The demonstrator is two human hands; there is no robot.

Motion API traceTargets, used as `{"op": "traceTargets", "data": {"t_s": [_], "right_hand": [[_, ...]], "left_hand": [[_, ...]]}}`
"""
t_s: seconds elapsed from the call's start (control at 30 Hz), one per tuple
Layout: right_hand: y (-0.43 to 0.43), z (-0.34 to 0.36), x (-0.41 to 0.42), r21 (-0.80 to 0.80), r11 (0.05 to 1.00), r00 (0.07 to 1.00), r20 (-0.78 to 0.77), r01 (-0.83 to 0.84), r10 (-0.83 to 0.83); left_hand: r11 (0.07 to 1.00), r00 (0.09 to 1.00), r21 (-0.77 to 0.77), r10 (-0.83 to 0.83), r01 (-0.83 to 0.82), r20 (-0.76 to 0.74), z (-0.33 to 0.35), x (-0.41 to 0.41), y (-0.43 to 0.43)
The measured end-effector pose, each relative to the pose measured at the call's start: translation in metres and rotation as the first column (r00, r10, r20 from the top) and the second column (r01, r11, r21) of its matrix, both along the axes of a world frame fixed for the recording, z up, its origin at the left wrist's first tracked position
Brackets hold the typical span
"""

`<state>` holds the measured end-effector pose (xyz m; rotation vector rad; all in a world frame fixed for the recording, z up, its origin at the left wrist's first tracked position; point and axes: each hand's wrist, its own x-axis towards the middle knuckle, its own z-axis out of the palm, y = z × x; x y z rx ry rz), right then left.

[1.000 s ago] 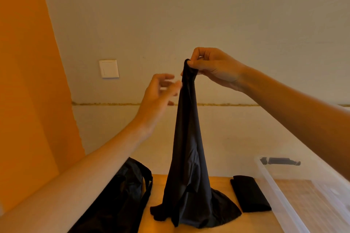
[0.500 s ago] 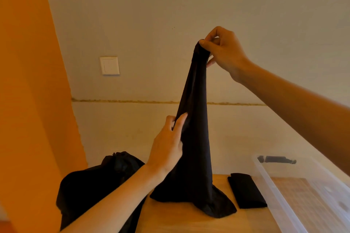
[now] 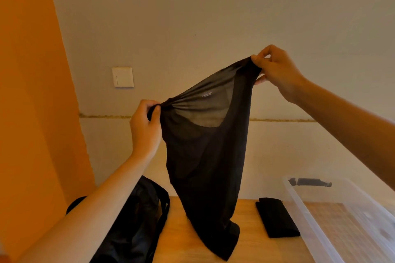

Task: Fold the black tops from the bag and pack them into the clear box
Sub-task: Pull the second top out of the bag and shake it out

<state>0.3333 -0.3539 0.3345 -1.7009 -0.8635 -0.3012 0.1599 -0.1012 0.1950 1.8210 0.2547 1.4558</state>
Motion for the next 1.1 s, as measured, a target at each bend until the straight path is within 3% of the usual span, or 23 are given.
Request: {"op": "traceTargets", "data": {"t_s": [0.17, 0.23, 0.33, 0.53, 0.77, 0.93, 1.1], "right_hand": [[-0.012, -0.013, 0.0, 0.167, 0.974, 0.961, -0.208, -0.15, 0.183], [-0.019, -0.018, 0.002, 0.253, 0.944, 0.911, -0.299, -0.211, 0.283], [-0.029, -0.026, 0.008, 0.214, 0.95, 0.892, -0.348, -0.226, 0.29], [-0.053, -0.035, 0.011, 0.052, 0.99, 0.965, -0.221, -0.129, 0.138], [-0.077, -0.032, 0.012, -0.018, 0.996, 0.986, -0.143, -0.091, 0.087], [-0.091, -0.023, 0.005, -0.113, 0.989, 0.991, 0.081, -0.094, 0.103], [-0.102, -0.007, -0.012, -0.03, 0.997, 0.985, 0.149, -0.078, 0.082]], "left_hand": [[0.993, 0.985, -0.065, -0.103, 0.095, -0.138, 0.024, -0.002, 0.003], [0.964, 0.97, -0.193, -0.21, 0.184, -0.122, 0.032, -0.004, 0.002], [0.933, 0.944, -0.252, -0.299, 0.257, -0.143, 0.038, -0.008, 0.001], [0.97, 0.946, 0.108, -0.183, 0.219, -0.269, 0.044, -0.019, 0.002], [0.827, 0.902, 0.505, -0.005, 0.247, -0.433, 0.066, -0.044, 0.02], [0.84, 0.961, 0.541, 0.11, 0.047, -0.255, 0.089, -0.048, 0.015], [0.823, 0.98, 0.557, 0.185, -0.115, -0.072, 0.116, -0.054, 0.001]]}}
